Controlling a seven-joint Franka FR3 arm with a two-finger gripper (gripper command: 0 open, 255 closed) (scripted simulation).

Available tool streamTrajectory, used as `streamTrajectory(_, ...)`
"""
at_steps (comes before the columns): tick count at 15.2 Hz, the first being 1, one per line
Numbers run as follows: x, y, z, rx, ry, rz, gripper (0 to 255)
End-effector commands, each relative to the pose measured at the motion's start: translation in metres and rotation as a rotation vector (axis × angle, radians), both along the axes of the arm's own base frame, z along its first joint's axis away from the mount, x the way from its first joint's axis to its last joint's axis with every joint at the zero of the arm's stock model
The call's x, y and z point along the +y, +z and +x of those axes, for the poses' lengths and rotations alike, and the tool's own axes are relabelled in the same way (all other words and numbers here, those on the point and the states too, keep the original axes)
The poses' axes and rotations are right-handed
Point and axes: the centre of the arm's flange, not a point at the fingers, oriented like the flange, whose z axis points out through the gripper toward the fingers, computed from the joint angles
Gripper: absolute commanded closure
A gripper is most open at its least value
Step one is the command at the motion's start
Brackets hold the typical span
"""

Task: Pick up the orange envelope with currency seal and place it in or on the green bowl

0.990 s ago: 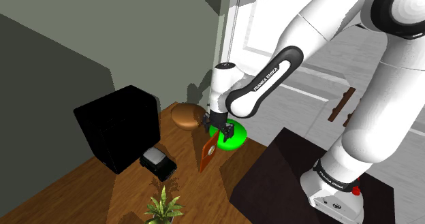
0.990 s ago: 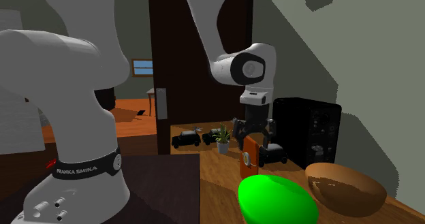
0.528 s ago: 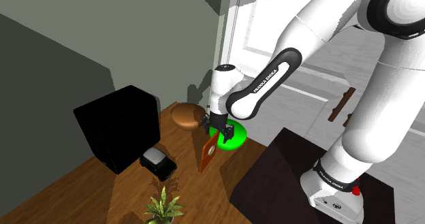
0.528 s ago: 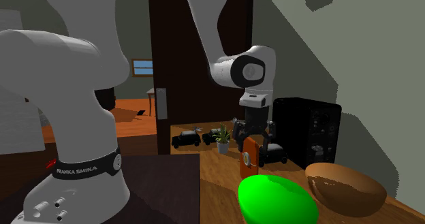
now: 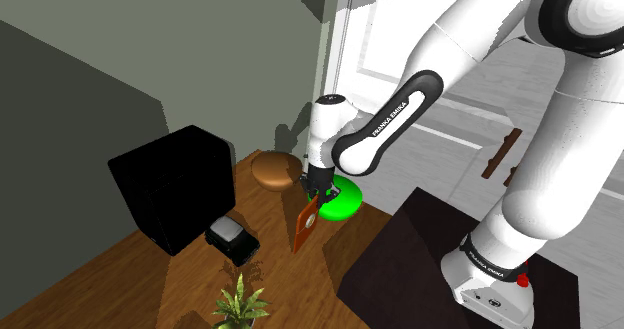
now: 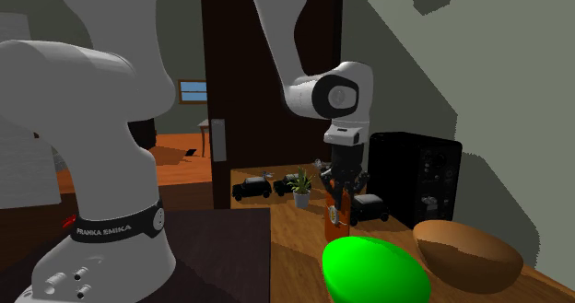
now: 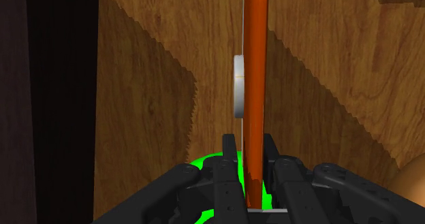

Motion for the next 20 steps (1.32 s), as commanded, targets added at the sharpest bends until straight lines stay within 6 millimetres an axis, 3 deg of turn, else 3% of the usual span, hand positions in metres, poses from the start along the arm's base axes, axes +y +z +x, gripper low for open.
streamTrajectory(1,0.0,0.0,0.0,0.0,0.0,0.0,255)
streamTrajectory(3,0.0,0.0,0.0,0.0,0.0,0.0,255)
streamTrajectory(20,0.0,0.09,0.0,0.0,0.0,0.0,255)
